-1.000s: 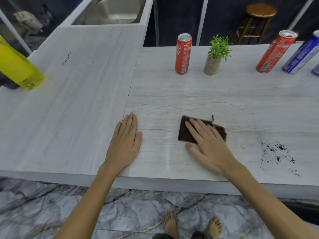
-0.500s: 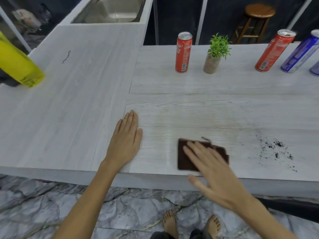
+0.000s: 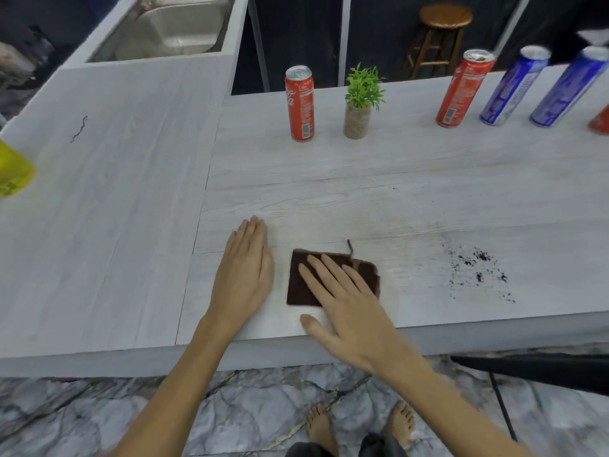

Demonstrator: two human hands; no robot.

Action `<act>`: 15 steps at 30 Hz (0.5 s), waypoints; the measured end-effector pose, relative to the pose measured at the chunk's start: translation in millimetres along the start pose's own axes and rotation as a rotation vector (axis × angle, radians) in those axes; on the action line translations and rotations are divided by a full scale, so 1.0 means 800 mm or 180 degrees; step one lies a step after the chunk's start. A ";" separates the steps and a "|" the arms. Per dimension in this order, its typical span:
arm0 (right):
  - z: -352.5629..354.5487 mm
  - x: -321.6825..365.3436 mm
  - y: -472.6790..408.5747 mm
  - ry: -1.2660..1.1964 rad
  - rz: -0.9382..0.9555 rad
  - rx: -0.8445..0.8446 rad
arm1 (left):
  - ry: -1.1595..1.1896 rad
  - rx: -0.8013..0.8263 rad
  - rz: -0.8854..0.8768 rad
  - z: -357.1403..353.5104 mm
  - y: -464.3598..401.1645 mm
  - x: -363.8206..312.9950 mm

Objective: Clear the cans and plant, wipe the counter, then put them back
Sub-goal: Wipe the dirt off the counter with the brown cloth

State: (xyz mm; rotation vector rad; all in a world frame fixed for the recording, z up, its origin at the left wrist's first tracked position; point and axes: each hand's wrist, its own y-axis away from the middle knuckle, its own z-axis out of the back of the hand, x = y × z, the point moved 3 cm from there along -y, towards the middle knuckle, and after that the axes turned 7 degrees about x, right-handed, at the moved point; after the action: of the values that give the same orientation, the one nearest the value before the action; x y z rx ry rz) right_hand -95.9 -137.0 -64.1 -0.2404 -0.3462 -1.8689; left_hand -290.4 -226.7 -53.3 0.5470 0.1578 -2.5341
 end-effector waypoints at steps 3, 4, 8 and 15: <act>0.004 -0.037 0.064 -0.0056 -0.0165 -0.0043 | 0.0048 0.0020 -0.0113 -0.012 -0.011 -0.029; 0.011 -0.056 0.082 -0.0075 -0.0243 -0.0069 | 0.0045 0.0086 -0.0165 -0.016 -0.015 -0.036; 0.043 -0.140 0.117 -0.0067 -0.0705 -0.0131 | -0.0007 0.0306 -0.0320 -0.032 -0.026 -0.058; 0.074 -0.189 0.015 0.0100 -0.1015 -0.0193 | -0.0314 0.0522 -0.0174 -0.056 -0.028 -0.078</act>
State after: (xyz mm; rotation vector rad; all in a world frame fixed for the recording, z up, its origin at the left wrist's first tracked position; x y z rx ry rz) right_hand -37.3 14.6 -58.1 -0.2055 -0.3206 -2.1974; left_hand -238.6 -167.7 -68.7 0.4847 -0.0725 -2.6362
